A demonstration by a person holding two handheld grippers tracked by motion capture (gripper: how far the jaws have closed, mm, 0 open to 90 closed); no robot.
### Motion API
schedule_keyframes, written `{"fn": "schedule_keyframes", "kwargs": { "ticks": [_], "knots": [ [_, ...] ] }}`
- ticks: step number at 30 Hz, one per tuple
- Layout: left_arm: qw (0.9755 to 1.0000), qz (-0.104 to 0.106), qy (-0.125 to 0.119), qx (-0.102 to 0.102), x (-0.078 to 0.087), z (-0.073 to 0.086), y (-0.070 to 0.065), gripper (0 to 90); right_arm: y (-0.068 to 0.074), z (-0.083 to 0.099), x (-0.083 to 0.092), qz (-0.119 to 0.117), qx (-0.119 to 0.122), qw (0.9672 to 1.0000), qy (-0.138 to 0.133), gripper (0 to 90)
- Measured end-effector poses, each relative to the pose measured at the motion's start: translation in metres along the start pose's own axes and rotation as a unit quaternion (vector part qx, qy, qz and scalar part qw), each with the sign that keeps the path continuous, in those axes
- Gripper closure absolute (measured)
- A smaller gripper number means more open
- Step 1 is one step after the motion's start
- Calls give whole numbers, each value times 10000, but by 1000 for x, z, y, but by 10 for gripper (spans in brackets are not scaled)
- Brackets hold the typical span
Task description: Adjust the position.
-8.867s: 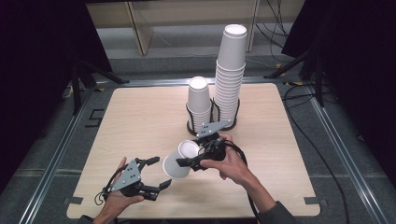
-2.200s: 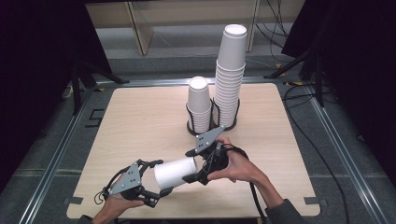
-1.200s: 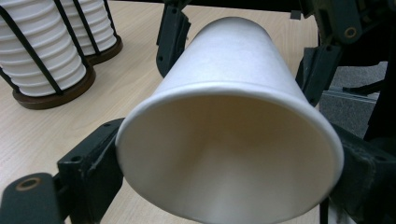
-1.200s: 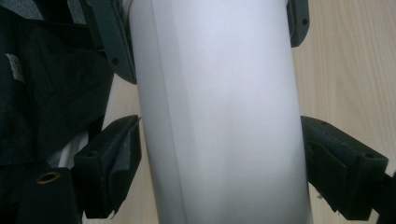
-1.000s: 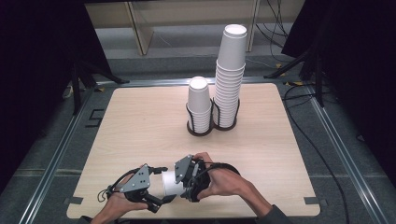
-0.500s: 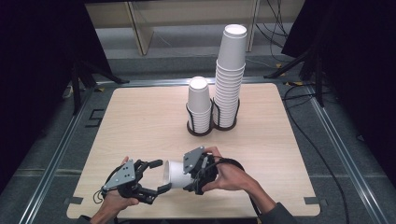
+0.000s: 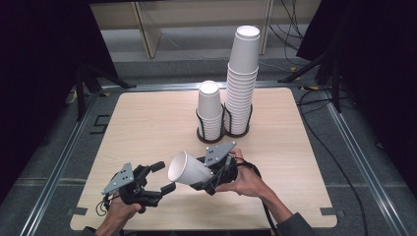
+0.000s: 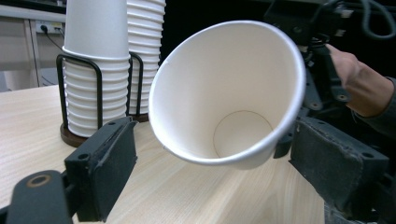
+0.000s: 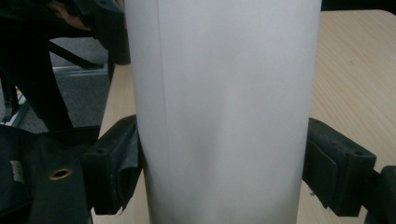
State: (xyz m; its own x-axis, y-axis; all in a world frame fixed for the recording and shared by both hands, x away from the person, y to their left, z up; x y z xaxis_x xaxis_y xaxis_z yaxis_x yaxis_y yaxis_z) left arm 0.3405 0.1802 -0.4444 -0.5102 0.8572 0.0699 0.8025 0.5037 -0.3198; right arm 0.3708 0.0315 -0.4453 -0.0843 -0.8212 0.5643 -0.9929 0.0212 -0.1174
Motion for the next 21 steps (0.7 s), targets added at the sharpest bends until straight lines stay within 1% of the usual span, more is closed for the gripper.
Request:
{"fn": "schedule_keyframes", "kwargs": {
  "ticks": [2, 4, 5, 6, 7, 8, 9, 10, 12, 13, 16, 17, 18, 19, 20, 21],
  "knots": [
    [10000, 58, -17, -2, 0, 0, -2, 131, 3, -2, -3, -41, 34, 10000, -32, 210],
    [10000, 43, -2, -4, -1, 0, -2, 120, 3, -4, -4, -18, 120, 9999, -102, 210],
    [10000, 10, 0, 19, -1, 0, -2, 97, 7, -4, -4, -76, -94, 9999, -90, 210],
    [10000, -16, 10, 36, -2, 1, -2, 69, 7, -4, -5, -89, -74, 9999, -110, 210],
    [10000, -29, -6, 48, -3, 1, -1, 39, 6, -6, -7, -78, 137, 9997, -196, 210],
    [10000, -34, -9, 47, -3, 1, -1, 4, 6, -7, -7, -89, 145, 9996, -212, 210],
    [10000, -10, -18, 36, -3, 0, -2, 0, 9, -7, -8, -171, 82, 9996, -198, 210],
    [10000, 1, -1, 23, -3, 0, -3, 0, 9, -7, -10, -154, 127, 9996, -210, 210],
    [10000, 21, 15, -25, -3, 1, -4, 0, 12, -8, -12, -207, 129, 9995, -222, 210],
    [10000, 39, -11, 17, -4, 1, -5, 0, 13, -8, -14, -234, 99, 9994, -231, 210],
    [9999, 127, 58, -52, -5, 3, -7, 1, 15, -9, -19, -303, 133, 9990, -313, 209],
    [9998, 180, 12, -38, -6, 3, -9, 7, 18, -9, -21, -373, 64, 9988, -314, 209],
    [9997, 218, 13, -70, -5, 2, -9, 26, 18, -9, -23, -372, 134, 9987, -326, 208],
    [9997, 227, -10, -70, -6, 2, -10, 42, 19, -9, -24, -408, 123, 9987, -295, 208],
    [9997, 228, 12, -52, -5, 2, -10, 45, 19, -9, -25, -385, 168, 9986, -324, 207],
    [9997, 240, 32, -31, -5, 2, -10, 50, 19, -8, -26, -409, 158, 9986, -287, 207]
  ]
}}
Point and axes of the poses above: each handheld gripper's, and its own axes: x roughly backward along the jaws, z roughly out of its underside, y roughly to its left, the point moved 8 cm from there along -x, roughly forward along the jaws, and after that the axes turned 8 degrees about x, right-handed, at the moved point
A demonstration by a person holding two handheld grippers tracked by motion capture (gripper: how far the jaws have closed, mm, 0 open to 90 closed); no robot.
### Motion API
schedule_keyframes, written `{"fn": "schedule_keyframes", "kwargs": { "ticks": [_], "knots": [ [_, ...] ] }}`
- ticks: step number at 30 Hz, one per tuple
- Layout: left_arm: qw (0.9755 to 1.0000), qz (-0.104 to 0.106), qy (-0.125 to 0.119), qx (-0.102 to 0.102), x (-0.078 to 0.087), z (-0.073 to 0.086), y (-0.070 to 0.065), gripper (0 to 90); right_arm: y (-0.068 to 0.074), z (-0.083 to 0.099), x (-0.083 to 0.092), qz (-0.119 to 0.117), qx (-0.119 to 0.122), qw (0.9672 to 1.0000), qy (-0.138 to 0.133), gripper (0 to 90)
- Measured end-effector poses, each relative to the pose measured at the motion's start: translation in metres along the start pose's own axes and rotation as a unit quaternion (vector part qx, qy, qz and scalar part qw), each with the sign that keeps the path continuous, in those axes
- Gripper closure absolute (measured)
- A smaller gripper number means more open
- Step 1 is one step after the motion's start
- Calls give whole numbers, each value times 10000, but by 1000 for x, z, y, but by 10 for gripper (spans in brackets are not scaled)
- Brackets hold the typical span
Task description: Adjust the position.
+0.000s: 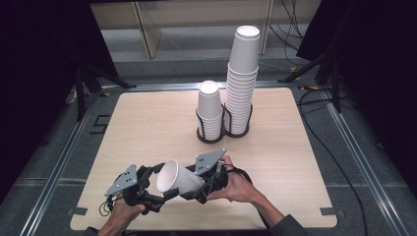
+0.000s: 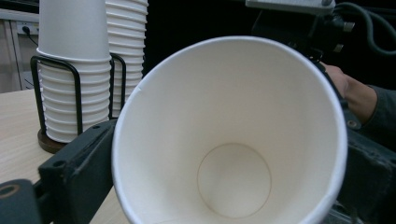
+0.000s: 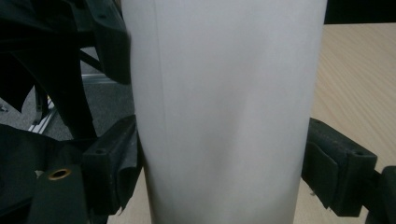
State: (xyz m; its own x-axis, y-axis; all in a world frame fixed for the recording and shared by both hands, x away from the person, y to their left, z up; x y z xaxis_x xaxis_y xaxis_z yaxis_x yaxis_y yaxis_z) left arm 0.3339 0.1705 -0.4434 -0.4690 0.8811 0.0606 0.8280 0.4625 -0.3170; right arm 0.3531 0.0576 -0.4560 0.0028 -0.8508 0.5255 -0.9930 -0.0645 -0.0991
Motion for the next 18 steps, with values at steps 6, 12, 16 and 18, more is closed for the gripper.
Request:
{"fn": "schedule_keyframes", "kwargs": {
  "ticks": [6, 12, 16, 18],
  "knots": [
    [9996, -12, 217, -160, -1, 3, 0, 72, 3, 5, -4, -14, -9, 9998, 196, 206],
    [9975, -119, 570, -404, -4, 10, -2, 84, 5, 9, -8, 149, 151, 9978, 624, 174],
    [9952, -151, 797, -545, -7, 15, -5, 85, 8, 11, -11, 198, 366, 9945, 962, 168],
    [9939, -149, 887, -633, -6, 17, -4, 84, 7, 12, -13, 199, 440, 9939, 996, 171]
  ]
}}
Point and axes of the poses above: each handheld gripper's, and its own axes: x roughly backward along the jaws, z roughly out of its underside, y roughly to its left, the point moved 8 cm from there along -x, roughly forward along the jaws, and after that the axes turned 8 degrees about x, right-handed, at the moved point
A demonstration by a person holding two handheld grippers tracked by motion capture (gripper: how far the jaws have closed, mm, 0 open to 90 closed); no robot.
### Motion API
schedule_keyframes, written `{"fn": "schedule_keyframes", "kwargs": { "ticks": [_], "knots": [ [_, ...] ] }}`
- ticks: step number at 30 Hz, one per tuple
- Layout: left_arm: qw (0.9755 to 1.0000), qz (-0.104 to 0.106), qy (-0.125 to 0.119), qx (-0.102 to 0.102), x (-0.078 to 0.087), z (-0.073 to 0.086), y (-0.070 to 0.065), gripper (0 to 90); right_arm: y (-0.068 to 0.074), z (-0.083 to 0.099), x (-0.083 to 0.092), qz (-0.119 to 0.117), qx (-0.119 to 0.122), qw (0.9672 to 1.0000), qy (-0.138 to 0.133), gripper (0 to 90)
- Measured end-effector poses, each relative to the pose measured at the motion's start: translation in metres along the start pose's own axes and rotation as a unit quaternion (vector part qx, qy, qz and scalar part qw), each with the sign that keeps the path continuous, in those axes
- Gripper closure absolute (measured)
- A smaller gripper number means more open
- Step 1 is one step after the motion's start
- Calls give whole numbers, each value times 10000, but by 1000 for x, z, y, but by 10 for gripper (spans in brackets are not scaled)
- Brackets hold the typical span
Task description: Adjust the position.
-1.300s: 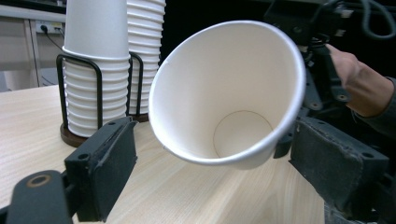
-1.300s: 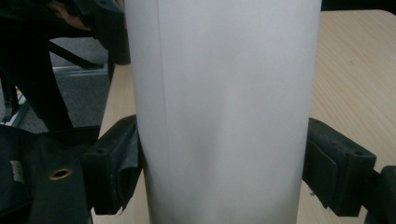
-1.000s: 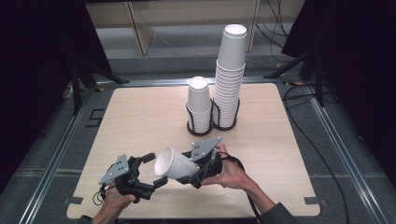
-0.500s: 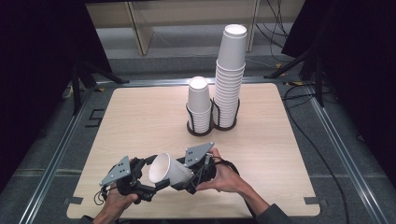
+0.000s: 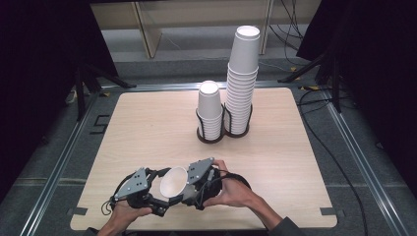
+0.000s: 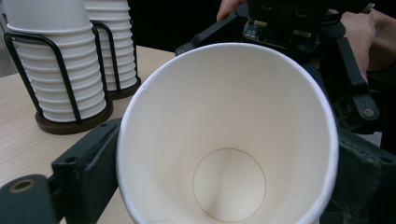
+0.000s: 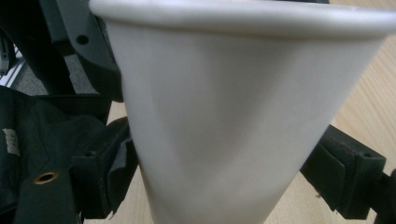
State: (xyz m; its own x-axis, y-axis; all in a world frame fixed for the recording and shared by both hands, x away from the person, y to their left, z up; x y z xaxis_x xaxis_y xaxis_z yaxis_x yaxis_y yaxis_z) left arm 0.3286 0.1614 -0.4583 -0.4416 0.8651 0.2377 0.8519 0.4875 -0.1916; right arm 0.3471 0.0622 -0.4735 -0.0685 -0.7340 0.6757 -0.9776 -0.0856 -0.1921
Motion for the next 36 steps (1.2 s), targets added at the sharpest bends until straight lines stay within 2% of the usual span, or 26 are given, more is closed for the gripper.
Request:
{"fn": "schedule_keyframes", "kwargs": {
  "ticks": [1, 2, 4, 5, 7, 9, 10, 12, 13, 15, 16, 18, 19, 21, 23, 24, 25, 27, 29, 31, 34, 36],
  "knots": [
    [9999, 63, -122, 69, -2, -1, -1, 84, 1, 0, -1, -54, -28, 10000, 7, 187],
    [10000, 70, -62, 20, -1, 0, 0, 84, 2, 1, -1, -80, -50, 10000, 4, 196],
    [9999, 100, -71, 55, -2, 0, 0, 83, 1, 1, -1, -91, -22, 9999, -37, 196],
    [10000, 61, -34, 48, -1, 0, 0, 82, 3, 1, -2, -156, -158, 9998, -17, 198],
    [10000, 40, 22, 44, -1, 1, 0, 82, 3, 1, -3, -170, -148, 9997, -31, 200],
    [9998, 99, -134, 107, -1, -1, 0, 79, 3, 1, -3, -189, -155, 9997, -84, 205],
    [9999, 82, -102, 101, 0, 0, 1, 75, 3, 1, -2, -184, -145, 9997, -107, 206],
    [9997, 66, -193, 160, 1, -2, 1, 68, 1, 0, -1, -186, -127, 9996, -198, 208],
    [9996, 69, -222, 163, 1, -2, 1, 64, 2, -1, 0, -211, -206, 9993, -231, 210],
    [9991, 110, -375, 193, 1, -5, 0, 57, 2, 0, 0, -225, -207, 9993, -211, 212],
    [9994, 77, -294, 159, 2, -4, 1, 59, 1, 3, 0, -201, -184, 9995, -148, 214],
    [9994, 10, -285, 183, 3, -3, 3, 60, 0, 5, 0, -183, -256, 9994, -175, 215],
    [9989, 48, -419, 207, 1, -5, 3, 60, -1, 6, 0, -169, -281, 9993, -170, 215],
    [9990, -175, -345, 232, 3, -4, 6, 71, -4, 9, 2, -72, -326, 9993, -171, 216],
    [9985, -145, -461, 272, 5, -6, 7, 98, -8, 13, 5, -16, -423, 9989, -188, 216],
    [9986, -163, -457, 225, 7, -7, 9, 127, -10, 16, 6, 82, -490, 9986, -162, 216],
    [9980, -196, -545, 268, 7, -8, 10, 154, -12, 19, 8, 124, -474, 9987, -121, 216],
    [9976, -255, -572, 295, 8, -9, 13, 129, -16, 24, 12, 208, -615, 9977, -202, 216],
    [9973, -242, -618, 324, 8, -9, 13, 145, -23, 31, 18, 441, -764, 9958, -253, 215],
    [9974, -256, -581, 353, 9, -9, 13, 143, -32, 37, 26, 719, -996, 9911, -503, 213],
    [9973, -268, -601, 338, 9, -9, 13, 143, -46, 48, 42, 1190, -1309, 9809, -814, 212],
    [9973, -301, -567, 348, 9, -7, 14, 143, -56, 56, 56, 1512, -1515, 9711, -1052, 209]
  ]
}}
Point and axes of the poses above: each handheld gripper's, and its own axes: x roughly backward along the jaws, z roughly out of its underside, y roughly to its left, the point moved 8 cm from there along -x, roughly forward along the jaws, and after that the axes turned 8 degrees about x, right-handed, at the moved point
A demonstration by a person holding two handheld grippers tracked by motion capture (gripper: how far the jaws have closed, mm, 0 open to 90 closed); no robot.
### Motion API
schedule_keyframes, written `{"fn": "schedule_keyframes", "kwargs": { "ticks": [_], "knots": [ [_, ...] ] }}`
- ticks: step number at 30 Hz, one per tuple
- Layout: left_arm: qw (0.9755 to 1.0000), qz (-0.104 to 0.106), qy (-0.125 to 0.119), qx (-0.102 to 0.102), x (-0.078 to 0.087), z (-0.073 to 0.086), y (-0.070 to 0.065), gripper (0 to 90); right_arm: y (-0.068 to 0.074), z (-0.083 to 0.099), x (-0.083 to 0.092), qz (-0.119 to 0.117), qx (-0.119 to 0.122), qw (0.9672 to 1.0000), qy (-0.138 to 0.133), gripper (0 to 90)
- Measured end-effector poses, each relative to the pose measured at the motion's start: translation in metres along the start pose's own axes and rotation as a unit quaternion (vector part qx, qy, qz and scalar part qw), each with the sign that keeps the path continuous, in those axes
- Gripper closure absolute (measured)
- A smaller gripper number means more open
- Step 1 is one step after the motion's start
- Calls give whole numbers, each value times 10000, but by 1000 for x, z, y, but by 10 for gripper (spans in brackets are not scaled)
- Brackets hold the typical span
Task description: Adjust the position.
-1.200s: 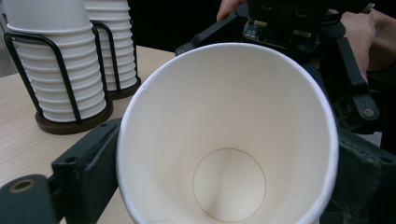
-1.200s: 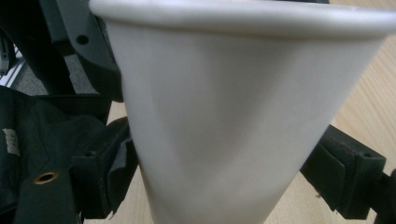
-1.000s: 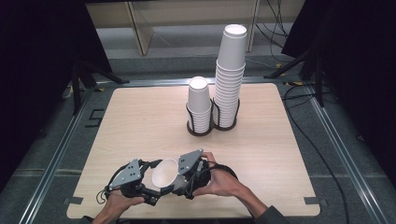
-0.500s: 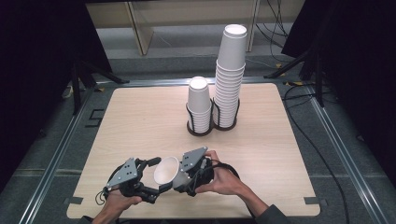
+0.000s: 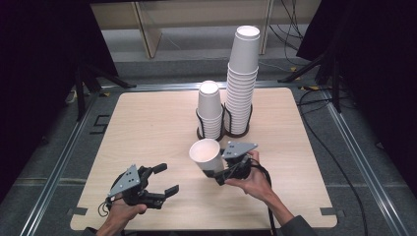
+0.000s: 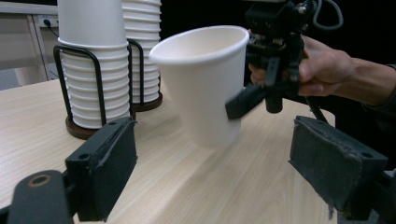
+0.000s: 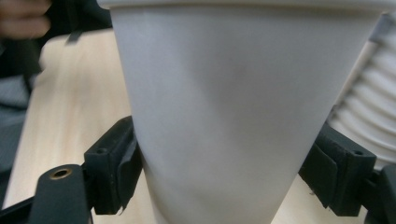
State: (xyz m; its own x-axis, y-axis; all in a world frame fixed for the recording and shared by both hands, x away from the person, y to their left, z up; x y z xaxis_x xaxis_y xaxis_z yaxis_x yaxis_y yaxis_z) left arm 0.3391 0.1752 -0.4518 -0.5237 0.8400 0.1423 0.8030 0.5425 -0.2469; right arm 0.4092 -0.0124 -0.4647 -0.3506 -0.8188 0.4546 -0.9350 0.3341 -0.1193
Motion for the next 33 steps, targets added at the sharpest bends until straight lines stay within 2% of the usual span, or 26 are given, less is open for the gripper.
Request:
{"fn": "schedule_keyframes", "kwargs": {
  "ticks": [2, 4, 5, 9, 10, 11, 13, 14, 15, 16, 17, 18, 21, 22, 24, 25, 26, 27, 28, 30, 32, 33],
  "knots": [
    [10000, -38, 13, 1, 0, 1, 1, 143, -12, 5, 10, 261, -125, 9996, -57, 207],
    [10000, -90, 16, -11, -1, 1, 3, 143, -21, 13, 19, 383, -313, 9987, -79, 207],
    [9998, -184, 68, -18, 0, 3, 5, 144, -27, 16, 23, 508, -354, 9980, -123, 207],
    [9994, -328, 125, 14, -1, 5, 10, 144, -39, 29, 36, 728, -536, 9958, -106, 206],
    [9997, -256, 4, 30, -3, 4, 10, 144, -41, 32, 38, 759, -580, 9954, -123, 205],
    [9996, -292, 25, 18, -2, 4, 10, 144, -45, 34, 41, 892, -593, 9941, -151, 205],
    [9994, -332, -3, 19, -3, 4, 11, 144, -51, 37, 46, 959, -641, 9931, -210, 205],
    [9988, -462, 137, 22, 0, 5, 13, 145, -52, 37, 47, 966, -738, 9920, -331, 205],
    [9987, -480, 141, 1, 0, 5, 14, 145, -54, 39, 49, 981, -835, 9912, -317, 204],
    [9985, -522, 155, 19, 0, 5, 16, 146, -60, 42, 54, 1163, -748, 9899, -301, 204],
    [9982, -571, 149, 45, 1, 5, 17, 145, -64, 44, 57, 1254, -774, 9885, -342, 204],
    [9980, -617, 131, 69, 1, 5, 19, 146, -65, 47, 59, 1256, -936, 9871, -321, 204],
    [9975, -690, 111, 72, 3, 5, 22, 146, -79, 57, 69, 1571, -998, 9820, -319, 203],
    [9973, -720, 104, 89, 3, 5, 23, 146, -82, 58, 70, 1559, -1042, 9815, -391, 203],
    [9970, -765, 80, 103, 3, 4, 24, 146, -87, 62, 76, 1680, -1229, 9772, -425, 203],
    [9969, -775, 70, 104, 3, 4, 24, 146, -93, 65, 79, 1832, -1148, 9752, -470, 203],
    [9969, -782, 70, 88, 3, 4, 25, 146, -95, 68, 82, 1905, -1287, 9721, -471, 203],
    [9967, -802, 67, 115, 3, 4, 25, 146, -98, 70, 85, 1921, -1304, 9715, -476, 203],
    [9966, -810, 82, 97, 3, 4, 25, 146, -102, 73, 87, 2030, -1297, 9692, -515, 202],
    [9966, -820, 92, 78, 3, 4, 26, 145, -109, 78, 92, 2129, -1273, 9677, -460, 202],
    [9966, -815, 88, 63, 3, 4, 26, 145, -112, 82, 95, 2211, -1409, 9639, -469, 202],
    [9970, -775, 36, 54, 2, 4, 25, 145, -114, 85, 96, 2221, -1419, 9638, -412, 202]
  ]
}}
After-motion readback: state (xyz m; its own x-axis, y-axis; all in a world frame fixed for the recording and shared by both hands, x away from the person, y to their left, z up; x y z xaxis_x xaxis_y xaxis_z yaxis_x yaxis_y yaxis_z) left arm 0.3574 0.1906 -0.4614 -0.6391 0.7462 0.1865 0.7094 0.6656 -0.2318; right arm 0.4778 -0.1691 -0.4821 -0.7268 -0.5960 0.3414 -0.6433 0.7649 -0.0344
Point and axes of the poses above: each handheld gripper's, and its own axes: x roughly backward along the jaws, z roughly out of its underside, y roughly to its left, the point moved 8 cm from there along -x, roughly forward along the jaws, and after that the axes turned 8 degrees about x, right-handed, at the moved point
